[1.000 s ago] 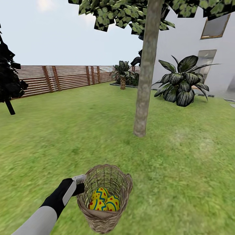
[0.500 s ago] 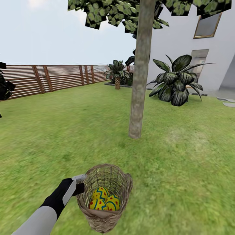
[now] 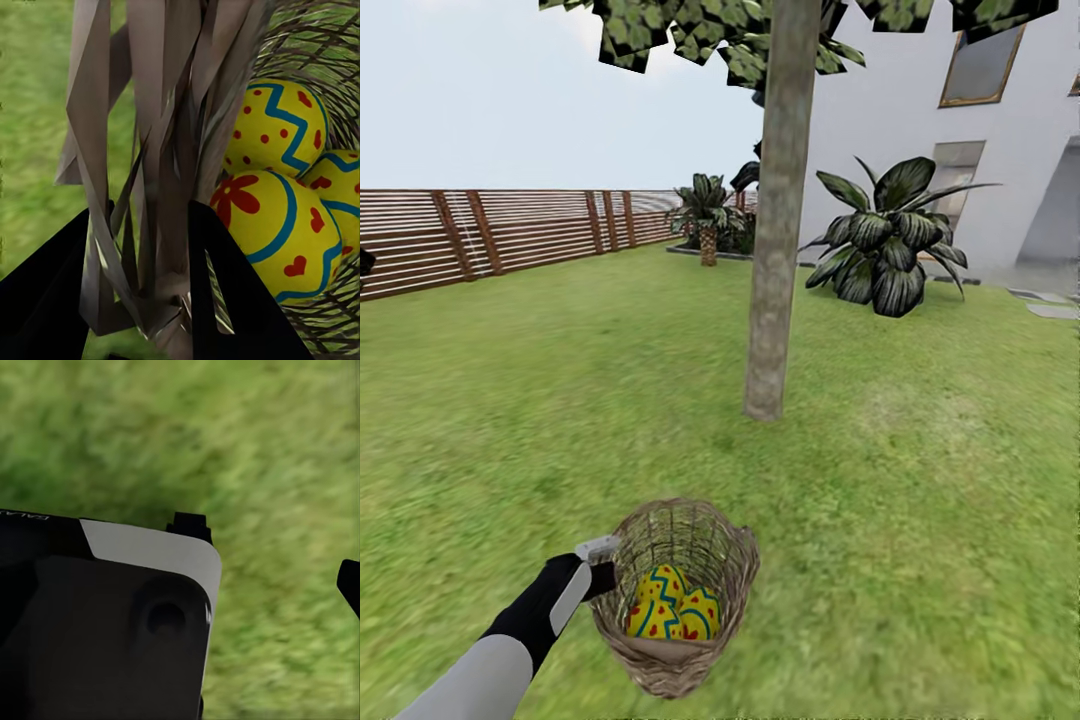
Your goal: Take the three Easter eggs out of the wicker basket on the lawn in the garden, then place them on the lawn next to a single tree (choose any tree) so that all three eggs are next to the same tree and none are left in the basket.
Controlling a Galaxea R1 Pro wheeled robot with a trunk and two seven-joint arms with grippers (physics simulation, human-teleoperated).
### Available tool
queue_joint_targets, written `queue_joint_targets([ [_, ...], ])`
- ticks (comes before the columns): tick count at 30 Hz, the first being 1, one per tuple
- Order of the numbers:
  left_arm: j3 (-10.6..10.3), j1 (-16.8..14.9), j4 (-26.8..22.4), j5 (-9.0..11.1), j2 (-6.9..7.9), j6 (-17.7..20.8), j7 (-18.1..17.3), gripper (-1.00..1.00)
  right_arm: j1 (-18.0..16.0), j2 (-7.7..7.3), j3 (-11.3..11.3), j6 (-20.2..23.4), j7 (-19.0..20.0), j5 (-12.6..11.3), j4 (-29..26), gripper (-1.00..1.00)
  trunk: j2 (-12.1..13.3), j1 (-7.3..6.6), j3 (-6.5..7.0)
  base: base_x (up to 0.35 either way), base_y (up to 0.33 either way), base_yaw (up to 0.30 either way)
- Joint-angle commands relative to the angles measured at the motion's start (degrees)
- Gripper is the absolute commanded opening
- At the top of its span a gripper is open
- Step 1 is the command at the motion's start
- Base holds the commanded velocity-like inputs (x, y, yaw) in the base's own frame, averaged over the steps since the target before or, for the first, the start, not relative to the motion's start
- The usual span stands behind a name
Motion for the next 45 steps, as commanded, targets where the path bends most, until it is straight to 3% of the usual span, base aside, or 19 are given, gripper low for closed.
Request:
queue_joint_targets([
  [1, -0.2, 0.0, -0.1, 0.8, 0.23, 0.2, 0.4, -1.0, -0.1, -0.02, 0.0, -0.2, 0.1, 0.6, 0.2, 1.0, 0.0, 0.0, -0.15, 0.0, 0.0, -0.045],
  [45, -0.2, 0.0, 0.3, 0.8, -0.31, 0.2, 0.4, -1.0, -0.1, 0.24, -0.1, -0.2, -0.3, 0.8, -0.4, 1.0, 0.0, 0.0, -0.36, 0.3, 0.0, -0.038],
])
